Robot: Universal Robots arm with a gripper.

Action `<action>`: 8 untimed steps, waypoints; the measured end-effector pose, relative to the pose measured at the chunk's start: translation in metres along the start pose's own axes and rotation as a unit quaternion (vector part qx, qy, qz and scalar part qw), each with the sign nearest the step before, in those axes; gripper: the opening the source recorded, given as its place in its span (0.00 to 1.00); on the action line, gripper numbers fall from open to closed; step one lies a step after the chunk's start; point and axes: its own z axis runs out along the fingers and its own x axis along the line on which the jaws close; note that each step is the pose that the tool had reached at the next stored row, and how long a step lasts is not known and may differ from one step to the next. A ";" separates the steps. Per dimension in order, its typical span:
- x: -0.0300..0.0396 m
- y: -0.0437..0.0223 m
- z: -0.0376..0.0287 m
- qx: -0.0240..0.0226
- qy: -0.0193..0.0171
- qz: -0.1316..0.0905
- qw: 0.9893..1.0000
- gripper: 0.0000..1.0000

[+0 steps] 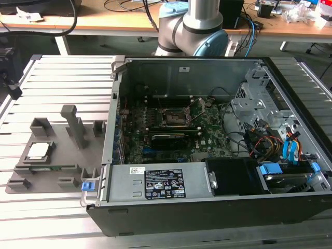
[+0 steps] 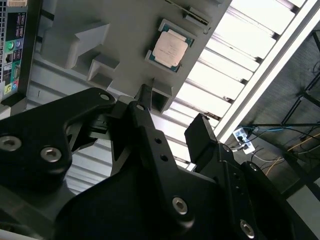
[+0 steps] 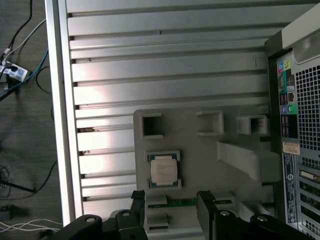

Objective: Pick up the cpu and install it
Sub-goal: 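Pick up the cpu and move it towards the insertion slot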

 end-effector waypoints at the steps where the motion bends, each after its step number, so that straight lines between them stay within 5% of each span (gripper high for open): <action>1: 0.0000 0.0000 0.0009 0.000 0.000 0.000 1.000 0.54; 8: 0.0002 0.0001 0.0065 0.000 0.000 0.000 1.000 0.54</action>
